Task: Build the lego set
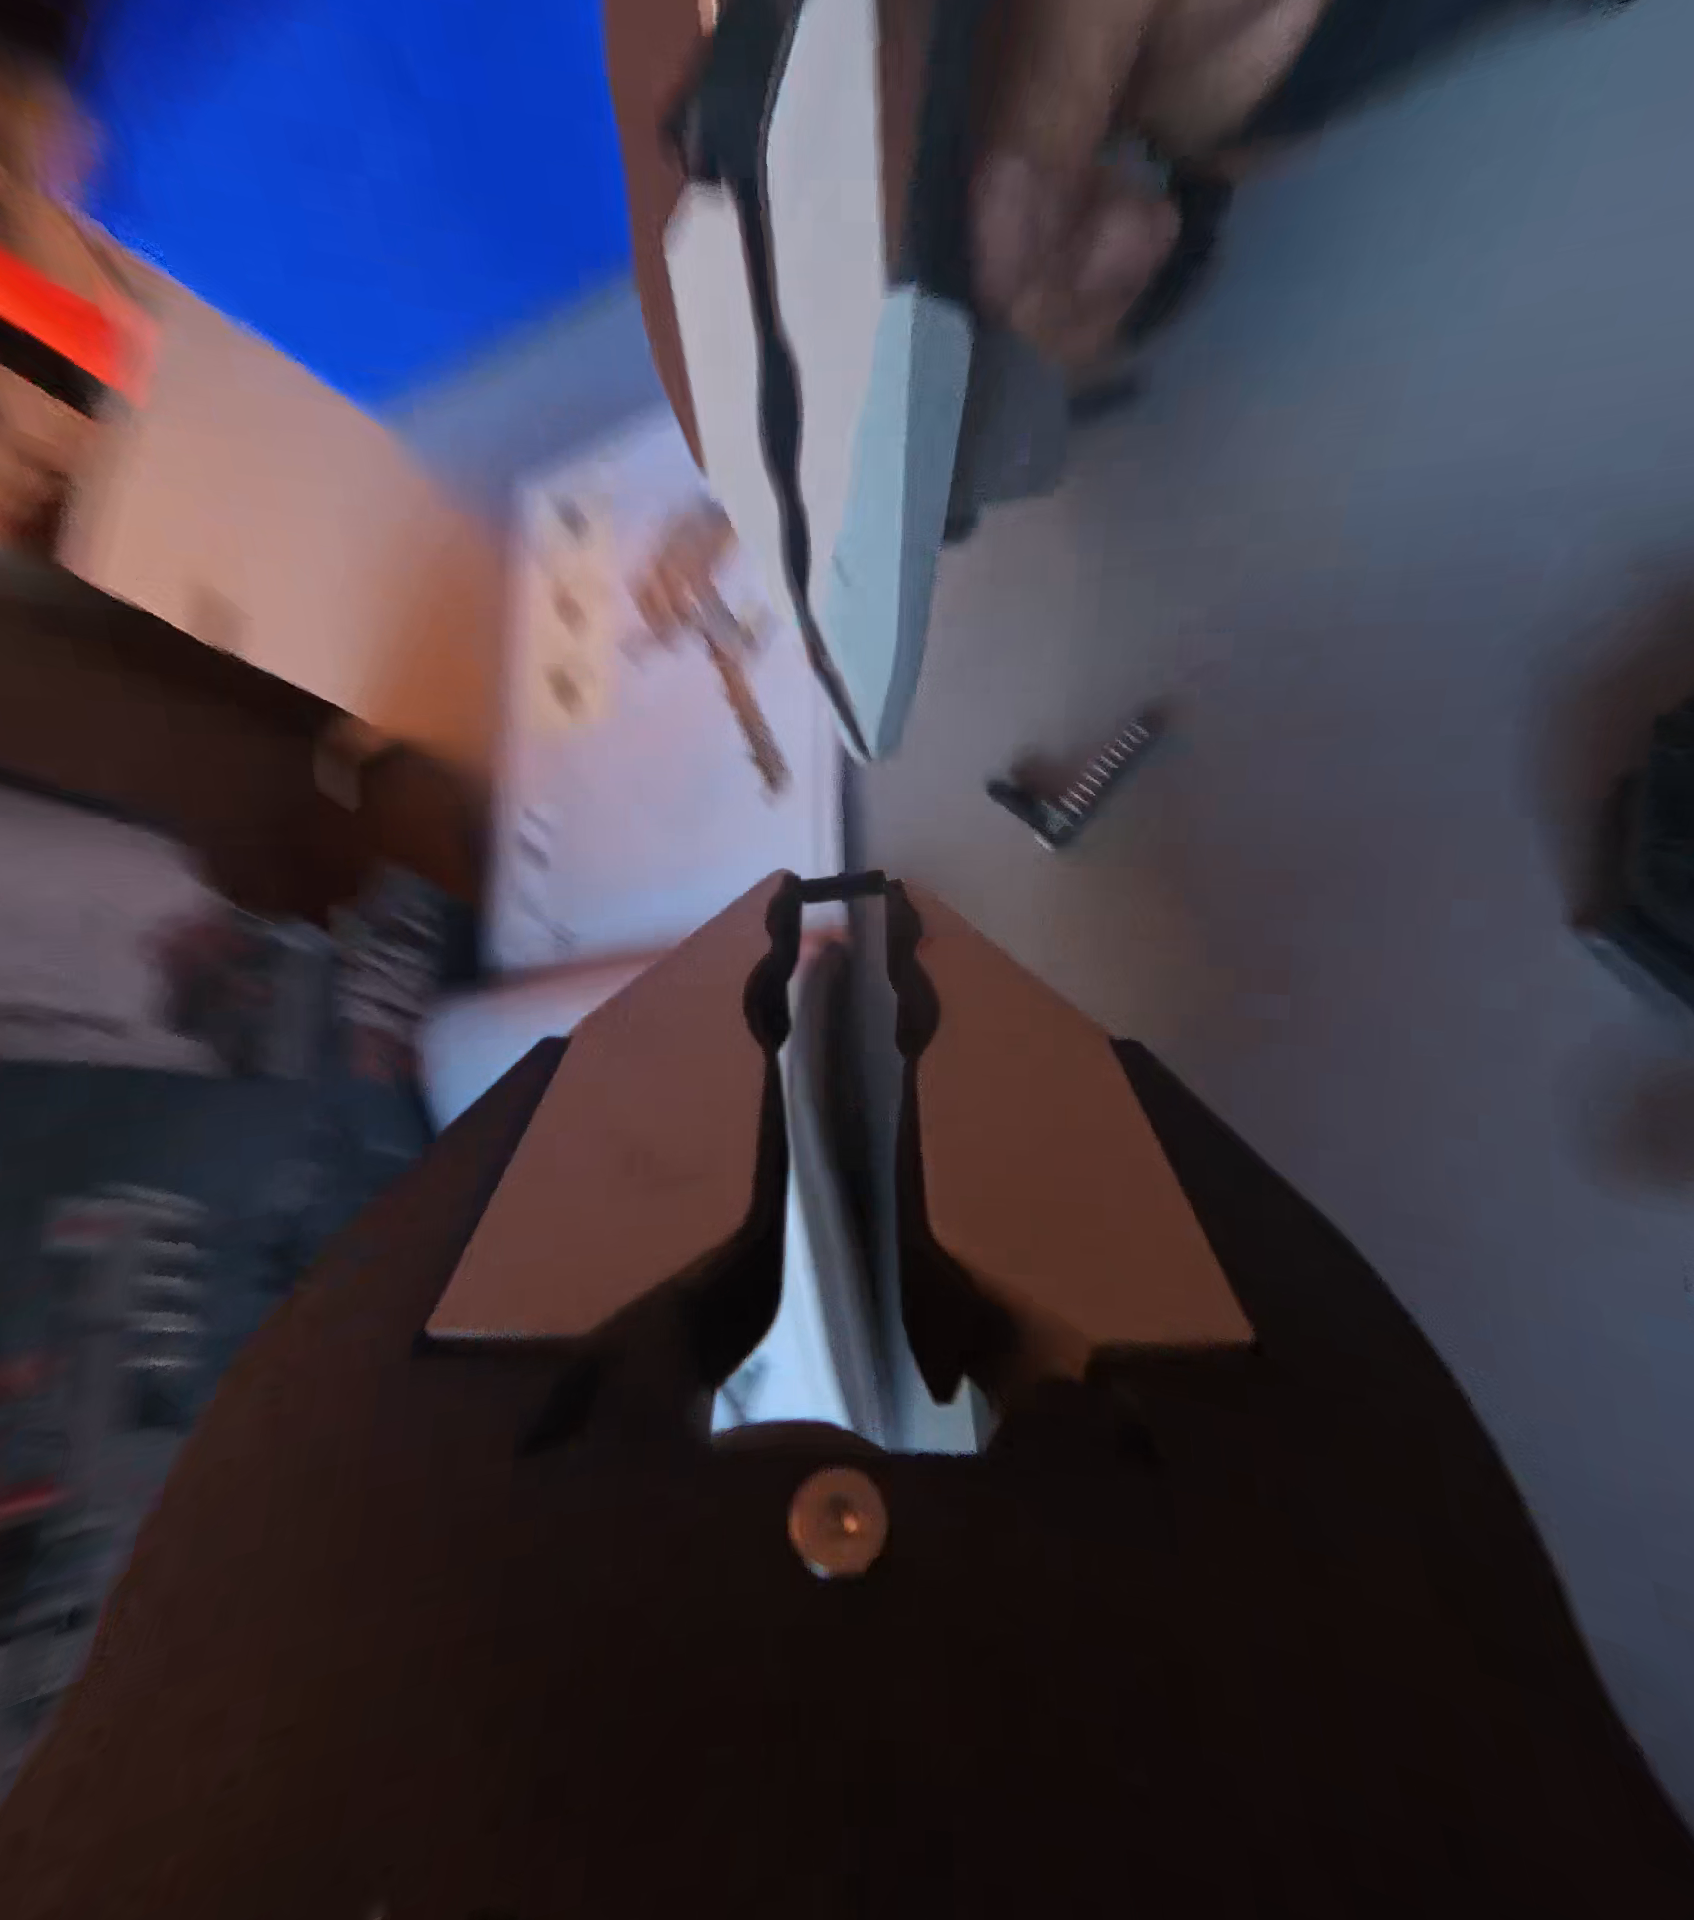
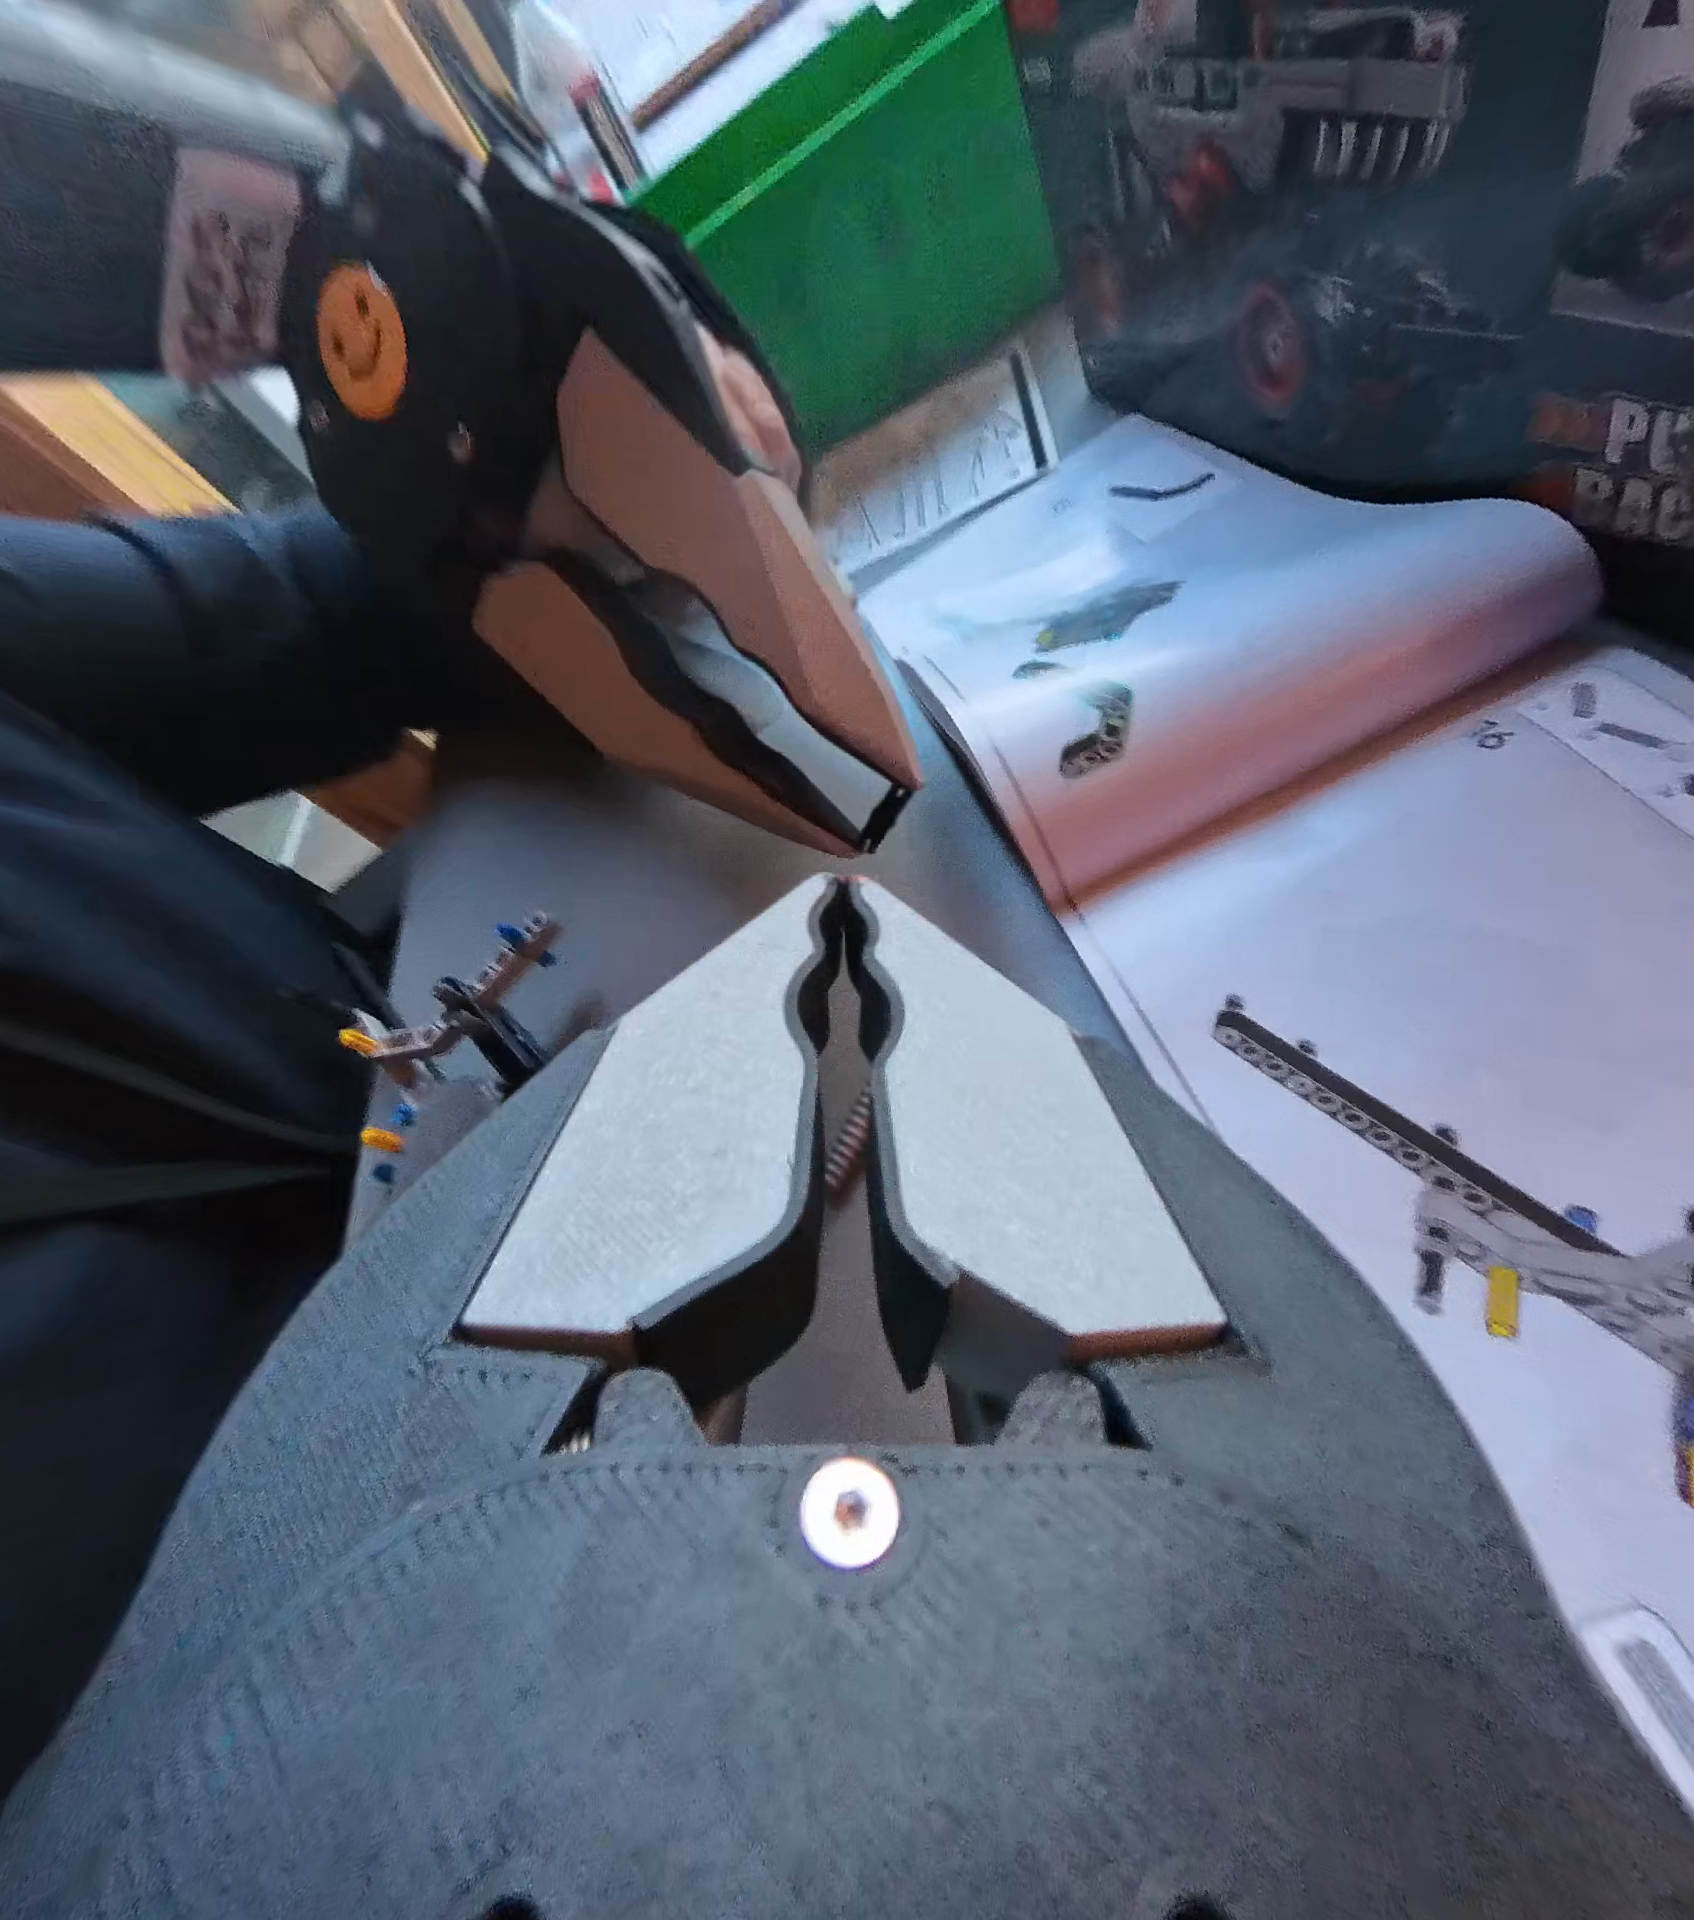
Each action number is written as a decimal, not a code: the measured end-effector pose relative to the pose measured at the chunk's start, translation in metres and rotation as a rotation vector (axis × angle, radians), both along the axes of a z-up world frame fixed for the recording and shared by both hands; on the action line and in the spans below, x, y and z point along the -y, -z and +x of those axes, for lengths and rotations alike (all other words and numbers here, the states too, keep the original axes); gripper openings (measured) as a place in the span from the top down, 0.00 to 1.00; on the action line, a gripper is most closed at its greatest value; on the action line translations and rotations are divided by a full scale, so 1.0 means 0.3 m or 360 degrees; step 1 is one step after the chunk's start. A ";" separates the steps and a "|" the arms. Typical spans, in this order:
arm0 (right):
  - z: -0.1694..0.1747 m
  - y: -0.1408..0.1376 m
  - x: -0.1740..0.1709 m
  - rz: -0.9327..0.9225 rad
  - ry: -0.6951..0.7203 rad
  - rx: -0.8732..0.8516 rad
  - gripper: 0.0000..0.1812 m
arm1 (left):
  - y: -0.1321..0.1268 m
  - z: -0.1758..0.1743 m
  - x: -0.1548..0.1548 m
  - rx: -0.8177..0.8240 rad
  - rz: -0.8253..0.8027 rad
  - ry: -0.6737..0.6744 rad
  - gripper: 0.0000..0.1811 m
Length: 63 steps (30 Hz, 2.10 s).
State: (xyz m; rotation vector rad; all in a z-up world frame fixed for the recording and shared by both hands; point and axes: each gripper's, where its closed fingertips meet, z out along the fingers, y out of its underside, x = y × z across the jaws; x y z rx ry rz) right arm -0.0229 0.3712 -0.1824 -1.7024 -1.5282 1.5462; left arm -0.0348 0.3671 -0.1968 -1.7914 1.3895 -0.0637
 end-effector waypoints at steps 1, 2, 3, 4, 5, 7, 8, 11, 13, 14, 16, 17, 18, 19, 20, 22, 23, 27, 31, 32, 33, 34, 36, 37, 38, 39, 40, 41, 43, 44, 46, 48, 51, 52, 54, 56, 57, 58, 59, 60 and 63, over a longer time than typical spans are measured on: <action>-0.002 -0.008 0.003 -0.0033 -0.0007 -0.0022 1.00 | -0.015 0.003 -0.009 -0.0018 0.0101 0.0005 0.92; -0.002 -0.010 0.009 -0.0051 -0.0017 -0.0025 1.00 | -0.026 0.006 -0.017 -0.0038 0.0190 0.0005 0.92; -0.005 -0.009 0.012 -0.0060 -0.0018 -0.0022 1.00 | -0.033 0.009 -0.021 -0.0055 0.0263 0.0014 0.92; -0.009 -0.008 0.014 -0.0067 -0.0014 -0.0022 1.00 | -0.036 0.017 -0.017 -0.0066 0.0315 0.0040 0.92; -0.014 -0.011 0.021 -0.0080 -0.0019 -0.0030 1.00 | -0.037 0.027 -0.012 -0.0074 0.0358 0.0070 0.92; -0.022 -0.019 0.029 -0.0106 -0.0021 -0.0050 1.00 | -0.033 0.043 -0.003 -0.0101 0.0419 0.0112 0.92; -0.025 -0.020 0.032 -0.0112 -0.0024 -0.0057 1.00 | -0.027 0.047 0.003 -0.0116 0.0435 0.0129 0.92; -0.024 -0.004 0.052 -0.0097 -0.0079 -0.0019 1.00 | -0.001 0.057 0.021 -0.0140 0.0433 0.0168 0.92; -0.026 0.008 0.043 -0.0042 -0.0049 0.0008 1.00 | 0.000 0.061 0.007 -0.0189 0.0497 0.0155 0.92; -0.022 0.009 0.036 -0.0017 -0.0035 0.0015 1.00 | 0.002 0.055 0.001 -0.0217 0.0517 0.0144 0.92; -0.012 0.007 0.023 0.0025 -0.0017 0.0024 1.00 | 0.005 0.050 -0.004 -0.0219 0.0522 0.0132 0.92; -0.010 0.008 0.009 0.0053 0.0016 0.0026 1.00 | 0.003 0.050 -0.002 -0.0200 0.0528 0.0134 0.92; -0.009 0.007 0.000 0.0067 0.0039 0.0025 0.99 | 0.001 0.051 -0.005 -0.0180 0.0535 0.0122 0.92; -0.010 0.004 -0.002 0.0057 0.0048 0.0018 0.99 | -0.001 0.053 -0.006 -0.0161 0.0539 0.0112 0.92; -0.013 0.002 0.000 0.0034 0.0048 0.0008 0.97 | -0.003 0.059 -0.007 -0.0147 0.0546 0.0113 0.93; -0.017 0.001 0.006 0.0007 0.0035 0.0000 0.96 | -0.008 0.065 -0.006 -0.0146 0.0589 0.0118 0.92; -0.018 -0.001 0.006 0.0005 0.0034 -0.0008 0.98 | -0.012 0.069 -0.004 -0.0142 0.0607 0.0126 0.92; -0.020 -0.003 0.017 -0.0045 0.0011 -0.0020 0.99 | -0.026 0.074 -0.001 -0.0154 0.0673 0.0147 0.92; -0.017 -0.018 -0.001 -0.0029 0.0052 -0.0064 0.99 | -0.039 0.071 -0.017 -0.0040 0.0610 0.0105 0.92; -0.015 -0.032 -0.016 -0.0048 0.0086 -0.0100 0.99 | -0.041 0.064 -0.027 0.0004 0.0540 0.0058 0.91; -0.010 -0.060 -0.034 -0.0092 0.0126 -0.0174 0.99 | -0.042 0.048 -0.040 0.0065 0.0462 -0.0011 0.90; -0.004 -0.092 -0.051 -0.0149 0.0154 -0.0260 0.99 | -0.048 0.037 -0.055 0.0141 0.0376 -0.0084 0.87; 0.011 -0.146 -0.076 -0.0231 0.0195 -0.0414 0.99 | -0.055 0.042 -0.058 0.0325 0.0146 -0.0153 0.89; 0.016 -0.168 -0.078 -0.0256 0.0194 -0.0483 0.99 | -0.063 0.053 -0.050 0.0427 0.0033 -0.0157 0.91; 0.018 -0.184 -0.073 -0.0277 0.0181 -0.0530 0.99 | -0.077 0.064 -0.045 0.0525 -0.0049 -0.0161 0.92; 0.016 -0.196 -0.067 -0.0282 0.0174 -0.0566 0.99 | -0.095 0.074 -0.038 0.0618 -0.0115 -0.0158 0.93; 0.012 -0.206 -0.057 -0.0277 0.0163 -0.0603 0.99 | -0.113 0.081 -0.033 0.0708 -0.0170 -0.0159 0.93; 0.008 -0.218 -0.045 -0.0272 0.0146 -0.0642 0.99 | -0.131 0.091 -0.025 0.0794 -0.0229 -0.0143 0.93; -0.006 -0.217 -0.019 -0.0237 0.0118 -0.0650 0.99 | -0.161 0.104 -0.009 0.0928 -0.0322 -0.0117 0.93; -0.013 -0.213 -0.009 -0.0196 0.0112 -0.0645 0.99 | -0.175 0.106 -0.004 0.0983 -0.0351 -0.0112 0.93; -0.018 -0.217 0.007 -0.0117 0.0101 -0.0673 0.99 | -0.195 0.101 -0.002 0.1060 -0.0387 -0.0118 0.93; -0.019 -0.220 0.018 -0.0071 0.0089 -0.0684 1.00 | -0.201 0.090 -0.010 0.1088 -0.0386 -0.0145 0.94; -0.020 -0.225 0.021 -0.0009 0.0103 -0.0710 1.00 | -0.205 0.087 -0.011 0.1102 -0.0388 -0.0161 0.95; -0.019 -0.228 0.021 0.0001 0.0108 -0.0719 1.00 | -0.209 0.090 -0.009 0.1118 -0.0393 -0.0158 0.94; -0.016 -0.231 0.017 0.0051 0.0122 -0.0733 0.99 | -0.219 0.097 0.001 0.1168 -0.0432 -0.0135 0.94; -0.014 -0.231 0.020 0.0127 0.0125 -0.0735 0.99 | -0.223 0.100 0.005 0.1214 -0.0485 -0.0126 0.94; -0.013 -0.231 0.023 0.0163 0.0125 -0.0737 0.99 | -0.225 0.099 0.005 0.1237 -0.0506 -0.0125 0.94; -0.013 -0.233 0.026 0.0194 0.0126 -0.0742 0.99 | -0.227 0.096 0.004 0.1258 -0.0521 -0.0128 0.96; -0.013 -0.235 0.028 0.0217 0.0129 -0.0750 0.99 | -0.230 0.093 0.003 0.1283 -0.0534 -0.0128 0.97; -0.011 -0.240 0.030 0.0232 0.0129 -0.0764 0.99 | -0.236 0.092 0.005 0.1316 -0.0558 -0.0118 0.98; -0.012 -0.242 0.028 0.0241 0.0137 -0.0772 0.99 | -0.244 0.087 0.004 0.1373 -0.0597 -0.0116 0.99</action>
